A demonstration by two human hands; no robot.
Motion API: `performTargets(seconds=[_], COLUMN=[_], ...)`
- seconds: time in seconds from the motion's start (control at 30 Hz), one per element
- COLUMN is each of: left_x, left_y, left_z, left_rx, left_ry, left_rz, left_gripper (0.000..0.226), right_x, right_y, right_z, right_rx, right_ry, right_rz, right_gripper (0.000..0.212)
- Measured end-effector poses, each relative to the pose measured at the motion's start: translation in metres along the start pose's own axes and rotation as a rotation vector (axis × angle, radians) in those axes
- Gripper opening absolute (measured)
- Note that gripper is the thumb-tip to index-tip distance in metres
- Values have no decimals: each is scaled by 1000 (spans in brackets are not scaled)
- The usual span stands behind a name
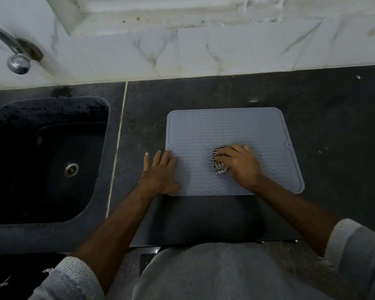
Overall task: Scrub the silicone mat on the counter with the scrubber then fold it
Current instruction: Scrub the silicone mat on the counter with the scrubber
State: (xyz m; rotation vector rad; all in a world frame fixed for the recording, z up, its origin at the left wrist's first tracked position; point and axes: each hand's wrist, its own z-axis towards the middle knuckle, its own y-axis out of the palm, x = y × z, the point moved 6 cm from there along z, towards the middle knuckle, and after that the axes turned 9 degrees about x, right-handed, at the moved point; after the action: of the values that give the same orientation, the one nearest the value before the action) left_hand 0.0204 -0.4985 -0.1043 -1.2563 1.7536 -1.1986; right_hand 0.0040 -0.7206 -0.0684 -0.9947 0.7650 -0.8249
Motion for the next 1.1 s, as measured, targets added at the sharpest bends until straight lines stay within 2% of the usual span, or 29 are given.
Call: performTargets(seconds=[0.1, 0.27, 0.37, 0.63, 0.83, 1.0, 1.1], left_x=[16, 72, 95, 97, 96, 98, 99], left_y=[-12, -21, -16, -12, -14, -15, -16], left_z=[3, 8, 11, 18, 20, 23, 22], left_rx=[112, 130, 115, 57, 69, 79, 89], left_ry=[6, 184, 233, 218, 205, 201, 202], left_rz=[-19, -198, -196, -153, -167, -150, -131], left_gripper=[93, 106, 106, 107, 107, 109, 110], right_x=[6, 8, 12, 27, 63, 16, -18], right_y=[-1, 3, 0, -9, -27, -12, 10], right_z=[-11, -18, -20, -48, -69, -35, -18], right_rx=[-3, -1, -19, -112, -151, -88, -175], right_ry=[-28, -9, -13, -103, -62, -99, -129], right_rz=[-33, 4, 19, -50, -104, -30, 15], right_gripper=[46, 45, 44, 51, 54, 43, 32])
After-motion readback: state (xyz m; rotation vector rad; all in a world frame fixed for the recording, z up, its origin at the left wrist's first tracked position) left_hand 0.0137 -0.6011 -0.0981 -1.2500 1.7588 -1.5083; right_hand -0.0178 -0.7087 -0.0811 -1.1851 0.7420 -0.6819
